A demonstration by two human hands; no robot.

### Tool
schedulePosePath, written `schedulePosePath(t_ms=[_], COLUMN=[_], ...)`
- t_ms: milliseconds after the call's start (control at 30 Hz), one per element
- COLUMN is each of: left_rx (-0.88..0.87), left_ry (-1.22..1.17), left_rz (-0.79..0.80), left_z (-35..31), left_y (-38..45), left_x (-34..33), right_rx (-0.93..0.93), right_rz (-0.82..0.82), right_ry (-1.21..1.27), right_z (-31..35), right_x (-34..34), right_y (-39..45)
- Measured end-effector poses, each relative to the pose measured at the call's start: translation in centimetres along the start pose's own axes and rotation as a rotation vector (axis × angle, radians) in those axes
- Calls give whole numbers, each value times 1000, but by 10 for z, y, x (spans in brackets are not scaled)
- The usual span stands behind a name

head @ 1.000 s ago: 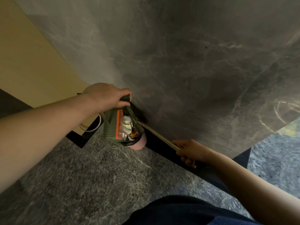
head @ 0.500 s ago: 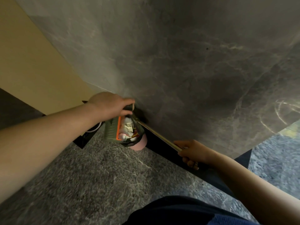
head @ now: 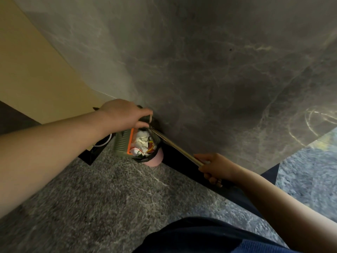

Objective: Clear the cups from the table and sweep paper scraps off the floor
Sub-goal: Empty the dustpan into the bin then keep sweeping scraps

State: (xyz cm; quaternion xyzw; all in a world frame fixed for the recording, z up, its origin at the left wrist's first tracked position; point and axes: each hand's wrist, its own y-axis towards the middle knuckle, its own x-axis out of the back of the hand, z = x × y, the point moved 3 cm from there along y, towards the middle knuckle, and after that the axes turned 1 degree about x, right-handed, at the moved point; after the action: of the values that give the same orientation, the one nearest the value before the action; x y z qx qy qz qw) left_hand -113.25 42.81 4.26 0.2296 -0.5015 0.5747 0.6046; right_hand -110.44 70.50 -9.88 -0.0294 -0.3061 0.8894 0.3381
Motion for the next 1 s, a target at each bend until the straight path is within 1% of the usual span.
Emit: schedulePosePath(t_ms=[67, 133, 200, 233, 333, 367, 500, 600, 700, 833, 933, 1000], left_rx=[-18, 64, 131, 127, 58, 54, 96, 50, 86, 83, 117, 118], left_ry=[9, -37, -72, -65, -14, -6, -57, -15, -21, 15, 7, 29], left_rz=[20, 5, -42, -44, 31, 30, -34, -1, -30, -13, -24, -1], left_z=[-1, 15, 28, 27, 16, 18, 30, 24, 29, 27, 29, 28], left_y=[-2, 1, 5, 6, 2, 1, 1, -1, -2, -1, 0, -1], left_x=[-1, 5, 11, 11, 3, 3, 8, 7, 10, 12, 14, 15], right_rx=[-7, -17, -18, -19, -31, -33, -28, -25, -37, -34, -35, -32], right_rz=[10, 12, 11, 10, 6, 7, 4, 6, 8, 8, 5, -2], right_ry=[16, 27, 27, 27, 37, 37, 29, 21, 25, 20, 13, 20], right_z=[2, 3, 5, 5, 7, 7, 9, 10, 11, 12, 11, 11], right_x=[3, 6, 6, 6, 6, 7, 7, 6, 7, 6, 5, 4], right_y=[-1, -1, -1, -1, -1, -1, 0, 1, 2, 3, 3, 3])
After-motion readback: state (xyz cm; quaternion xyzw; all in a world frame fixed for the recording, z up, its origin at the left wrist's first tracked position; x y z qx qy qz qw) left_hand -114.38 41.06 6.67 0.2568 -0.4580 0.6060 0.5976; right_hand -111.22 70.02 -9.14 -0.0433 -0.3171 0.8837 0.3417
